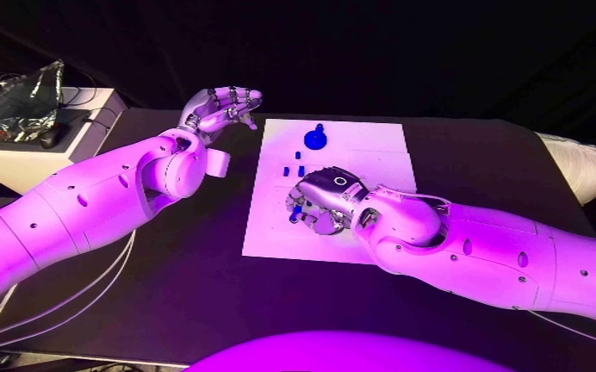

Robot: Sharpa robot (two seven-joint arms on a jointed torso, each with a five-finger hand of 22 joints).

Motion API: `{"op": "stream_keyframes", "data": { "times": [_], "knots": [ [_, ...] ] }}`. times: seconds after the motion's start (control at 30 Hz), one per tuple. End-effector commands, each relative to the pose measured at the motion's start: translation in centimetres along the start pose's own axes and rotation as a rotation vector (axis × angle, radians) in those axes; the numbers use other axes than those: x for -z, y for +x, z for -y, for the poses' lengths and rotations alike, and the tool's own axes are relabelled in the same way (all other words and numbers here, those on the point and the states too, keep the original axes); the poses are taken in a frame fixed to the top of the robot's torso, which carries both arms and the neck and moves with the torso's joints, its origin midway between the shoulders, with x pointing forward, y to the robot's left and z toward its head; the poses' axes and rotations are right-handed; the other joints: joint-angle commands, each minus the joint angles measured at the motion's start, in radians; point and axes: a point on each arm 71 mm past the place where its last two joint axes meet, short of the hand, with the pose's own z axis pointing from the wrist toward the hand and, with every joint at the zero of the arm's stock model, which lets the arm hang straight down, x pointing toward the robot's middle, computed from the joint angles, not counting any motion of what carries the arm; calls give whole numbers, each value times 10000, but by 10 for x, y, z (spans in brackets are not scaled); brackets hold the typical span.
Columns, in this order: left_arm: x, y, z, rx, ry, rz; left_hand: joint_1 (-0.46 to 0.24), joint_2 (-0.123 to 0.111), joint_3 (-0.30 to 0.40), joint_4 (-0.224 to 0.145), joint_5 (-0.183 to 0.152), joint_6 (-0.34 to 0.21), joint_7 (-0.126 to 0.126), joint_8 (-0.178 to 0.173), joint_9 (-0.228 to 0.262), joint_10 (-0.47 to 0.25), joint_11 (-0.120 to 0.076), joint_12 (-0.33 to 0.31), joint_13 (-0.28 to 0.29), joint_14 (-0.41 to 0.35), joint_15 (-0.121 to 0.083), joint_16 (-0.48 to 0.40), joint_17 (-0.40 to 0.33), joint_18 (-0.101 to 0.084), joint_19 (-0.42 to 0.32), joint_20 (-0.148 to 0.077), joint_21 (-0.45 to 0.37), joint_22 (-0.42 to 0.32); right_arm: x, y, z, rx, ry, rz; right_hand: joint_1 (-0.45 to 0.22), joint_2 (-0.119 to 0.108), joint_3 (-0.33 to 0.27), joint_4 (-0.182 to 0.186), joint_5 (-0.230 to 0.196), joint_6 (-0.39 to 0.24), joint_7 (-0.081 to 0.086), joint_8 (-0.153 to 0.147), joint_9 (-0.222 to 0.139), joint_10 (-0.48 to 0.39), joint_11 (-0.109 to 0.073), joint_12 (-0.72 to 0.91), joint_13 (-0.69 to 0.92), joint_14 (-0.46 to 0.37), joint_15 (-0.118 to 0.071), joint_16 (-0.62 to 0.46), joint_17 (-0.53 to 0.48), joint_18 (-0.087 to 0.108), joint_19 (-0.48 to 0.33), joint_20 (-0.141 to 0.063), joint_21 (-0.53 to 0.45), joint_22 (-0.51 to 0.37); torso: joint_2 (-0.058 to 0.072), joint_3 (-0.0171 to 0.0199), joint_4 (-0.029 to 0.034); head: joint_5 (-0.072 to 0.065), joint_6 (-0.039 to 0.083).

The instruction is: Assemble the parts on the task board

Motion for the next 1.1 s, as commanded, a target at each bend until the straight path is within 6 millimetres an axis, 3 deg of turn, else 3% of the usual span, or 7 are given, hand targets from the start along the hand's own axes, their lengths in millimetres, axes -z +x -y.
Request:
{"op": "stream_keyframes", "data": {
  "times": [0.03, 0.8, 0.97, 1.1],
  "knots": [
    [0, 3, 1, 19, 115, -207, 45, 50, -47, -16, -18, -85, -5, 66, -10, -76, 25, 62, -13, -74, 11, 36, 1, 63, 44, 27, -45, -15, -1, 2, -1, 207, -48, -154, 231, 228, 75, -9, 52, 33, 24, 65, 10, 498, -429, 62, 117, 503, -68, 47, 16, -144, 22, -38, 60, 8, 3, -4, 2, 10, -14],
    [1, 2, 2, -5, 98, -196, 49, 52, -55, -14, -19, -88, -2, 79, -17, -87, 27, 71, -16, -74, 12, 42, -1, 63, 48, 27, -46, -16, -4, 12, 1, 428, -31, -361, 206, 205, 90, -27, 104, 28, 30, 71, 23, 505, -424, 42, 119, 500, -63, 43, -2, -136, 6, -38, 48, 5, -2, -6, 1, 76, -147],
    [1, 1, 2, -9, 81, -196, 58, 58, -60, -15, -18, -89, -1, 92, -24, -97, 27, 81, -18, -78, 12, 46, -5, 63, 50, 27, -48, -17, -4, 14, 1, 328, -208, -491, -34, 6, -146, -25, 179, -43, 64, 79, 74, 396, -380, -90, 102, 496, -4, 48, -16, -136, -68, -2, 23, 39, -6, -4, -2, 88, -160],
    [1, 1, 2, -14, 61, -189, 58, 58, -60, -15, -18, -89, -1, 92, -24, -97, 27, 81, -18, -78, 12, 46, -5, 63, 50, 27, -48, -17, -3, 14, -1, 122, -374, -357, -459, -399, -555, 169, 562, -562, 191, -217, -29, -188, -214, -225, -14, 481, 131, 54, -40, -138, -144, 142, -130, -17, -6, -3, -8, 90, -169]
  ]
}}
